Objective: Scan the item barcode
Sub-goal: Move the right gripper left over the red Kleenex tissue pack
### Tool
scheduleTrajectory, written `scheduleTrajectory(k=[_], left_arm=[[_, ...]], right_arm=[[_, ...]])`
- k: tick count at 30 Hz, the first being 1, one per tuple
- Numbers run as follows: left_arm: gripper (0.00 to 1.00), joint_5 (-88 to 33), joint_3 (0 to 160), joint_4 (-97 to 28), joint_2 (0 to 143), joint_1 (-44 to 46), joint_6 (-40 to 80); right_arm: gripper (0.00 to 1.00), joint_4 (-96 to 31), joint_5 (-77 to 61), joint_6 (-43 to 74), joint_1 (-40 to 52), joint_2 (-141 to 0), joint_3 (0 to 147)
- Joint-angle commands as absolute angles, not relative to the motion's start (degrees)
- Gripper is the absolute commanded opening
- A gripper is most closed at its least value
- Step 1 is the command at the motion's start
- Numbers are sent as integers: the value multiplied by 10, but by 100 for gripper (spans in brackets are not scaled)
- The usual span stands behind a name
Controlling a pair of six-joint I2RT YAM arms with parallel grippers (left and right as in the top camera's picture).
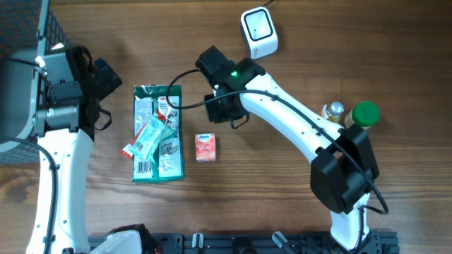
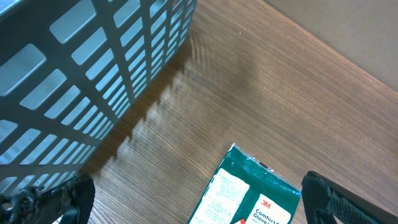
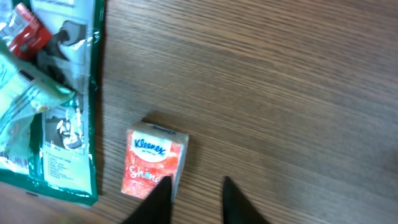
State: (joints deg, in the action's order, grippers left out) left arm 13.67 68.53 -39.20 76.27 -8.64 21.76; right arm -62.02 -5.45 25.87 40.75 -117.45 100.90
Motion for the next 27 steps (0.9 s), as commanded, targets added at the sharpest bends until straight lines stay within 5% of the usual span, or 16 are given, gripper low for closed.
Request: scheduleTrajectory(k=[1,4,8,18,27], left_arm=[[100,140,687,-390,762,-89,213],[100,140,687,-390,762,-89,213],[100,140,687,-390,762,-89,213],[100,140,688,-390,762,-89,213],[100,140,687,-390,762,-89,213]], right_arm=[[17,-621,-63,259,407,-1182,1005],[17,-618,-79,259,408,-1182,990],[30,-598,-92,259,408,-1182,957],[6,-574,-69,306,394,-1182,926],[4,-571,-69,298,390,-1182,925]])
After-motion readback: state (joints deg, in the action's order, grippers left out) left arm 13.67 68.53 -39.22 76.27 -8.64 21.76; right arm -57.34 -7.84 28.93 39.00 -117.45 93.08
